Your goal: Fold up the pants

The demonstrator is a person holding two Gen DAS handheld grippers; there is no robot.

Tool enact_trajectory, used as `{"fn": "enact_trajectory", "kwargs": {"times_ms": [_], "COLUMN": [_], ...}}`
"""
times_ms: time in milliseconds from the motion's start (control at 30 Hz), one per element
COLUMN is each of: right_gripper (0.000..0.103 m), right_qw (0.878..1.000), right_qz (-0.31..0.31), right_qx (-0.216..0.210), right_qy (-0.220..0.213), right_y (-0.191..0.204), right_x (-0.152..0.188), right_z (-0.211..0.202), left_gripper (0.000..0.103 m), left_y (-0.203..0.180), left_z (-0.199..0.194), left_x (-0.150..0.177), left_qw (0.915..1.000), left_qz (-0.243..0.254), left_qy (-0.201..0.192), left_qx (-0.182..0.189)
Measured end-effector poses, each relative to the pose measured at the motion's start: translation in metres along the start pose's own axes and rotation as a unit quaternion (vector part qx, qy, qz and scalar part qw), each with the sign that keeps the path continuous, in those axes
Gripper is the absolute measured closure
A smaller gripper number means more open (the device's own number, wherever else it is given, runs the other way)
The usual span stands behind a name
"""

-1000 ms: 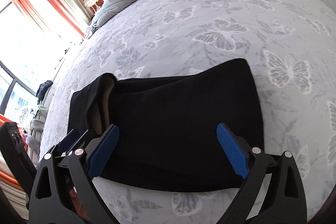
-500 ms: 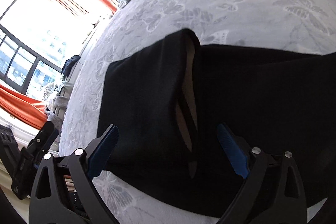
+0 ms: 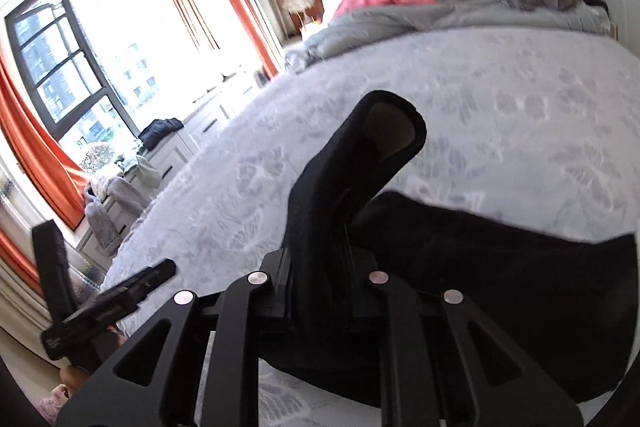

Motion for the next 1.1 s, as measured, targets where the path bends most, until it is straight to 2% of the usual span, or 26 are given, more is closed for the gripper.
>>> {"fn": "enact_trajectory", "kwargs": {"times_ms": [100,200,267,333,367,400,467,533,567,600,633,700,767,800,833,867,900,933,967,1000,1033,1100], "right_gripper": [0.088,0.087,0.087,0.086,0.082,0.077,0.063,0.047,0.021,0.009,0.007,0.007,0.007,0.007,0.008,0.023,0.043,0.048,0.062,0.068,0.069,0.070], "right_qw": [0.998,0.991,0.984,0.969,0.963,0.958,0.958,0.959,0.960,0.961,0.963,0.964,0.958,0.953,0.950,0.947,0.948,0.949,0.951,0.957,0.960,0.969], "right_qz": [-0.020,-0.005,0.039,0.069,0.076,0.080,0.088,0.080,0.078,0.082,0.093,0.133,0.184,0.208,0.229,0.248,0.260,0.267,0.259,0.245,0.239,0.223], "right_qx": [0.039,0.123,0.176,0.225,0.236,0.240,0.231,0.247,0.257,0.257,0.247,0.221,0.198,0.182,0.160,0.137,0.114,0.099,0.101,0.094,0.084,0.044], "right_qy": [-0.047,-0.045,-0.004,0.069,0.107,0.136,0.143,0.112,0.085,0.062,0.049,0.066,0.102,0.120,0.138,0.149,0.146,0.138,0.134,0.126,0.116,0.099], "right_y": [-0.023,-0.095,-0.158,-0.213,-0.232,-0.245,-0.256,-0.258,-0.259,-0.259,-0.262,-0.275,-0.292,-0.296,-0.298,-0.297,-0.295,-0.290,-0.282,-0.271,-0.260,-0.229], "right_x": [-0.031,-0.028,-0.003,0.033,0.052,0.068,0.078,0.067,0.058,0.050,0.047,0.052,0.069,0.077,0.089,0.098,0.102,0.100,0.094,0.087,0.080,0.068], "right_z": [-0.043,-0.069,-0.072,-0.062,-0.055,-0.049,-0.050,-0.073,-0.084,-0.092,-0.095,-0.088,-0.070,-0.060,-0.049,-0.038,-0.031,-0.029,-0.031,-0.035,-0.040,-0.051], "left_gripper": [0.016,0.016,0.016,0.016,0.016,0.016,0.016,0.016,0.016,0.016,0.016,0.016,0.016,0.016,0.017,0.040,0.061,0.070,0.077,0.080,0.086,0.088], "left_y": [-0.017,-0.040,-0.057,-0.074,-0.084,-0.095,-0.116,-0.138,-0.147,-0.153,-0.158,-0.160,-0.159,-0.158,-0.157,-0.159,-0.165,-0.166,-0.164,-0.163,-0.161,-0.155], "left_z": [0.001,0.007,0.015,0.024,0.029,0.034,0.044,0.055,0.063,0.072,0.083,0.106,0.127,0.136,0.137,0.136,0.136,0.135,0.131,0.126,0.119,0.099], "left_x": [-0.001,0.004,0.011,0.020,0.025,0.030,0.039,0.048,0.053,0.059,0.065,0.077,0.091,0.096,0.096,0.093,0.092,0.090,0.086,0.081,0.075,0.063], "left_qw": [0.9999,0.9994,0.9987,0.9974,0.9966,0.9955,0.9925,0.9872,0.9838,0.9804,0.9777,0.9741,0.9676,0.9634,0.9647,0.9658,0.9589,0.9570,0.9544,0.9525,0.9520,0.9490], "left_qz": [0.000,0.013,0.024,0.033,0.036,0.041,0.046,0.040,0.033,0.021,0.010,-0.010,-0.030,-0.043,-0.047,-0.041,-0.033,-0.036,-0.050,-0.057,-0.058,-0.063], "left_qy": [-0.003,0.005,0.018,0.035,0.043,0.052,0.071,0.097,0.114,0.134,0.153,0.184,0.216,0.226,0.214,0.200,0.208,0.212,0.212,0.209,0.205,0.199], "left_qx": [0.016,0.032,0.042,0.054,0.060,0.068,0.088,0.120,0.134,0.143,0.144,0.131,0.127,0.138,0.146,0.160,0.190,0.194,0.205,0.214,0.220,0.236]}}
Point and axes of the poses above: each gripper's, at about its wrist camera, not at the fingertips, and z roughly the way its jaws point, y to its left, x to its underside, the point moved 6 cm from there along z, roughly the way its jaws point, and after that the axes turned 7 degrees about -y, right-handed, at the moved point
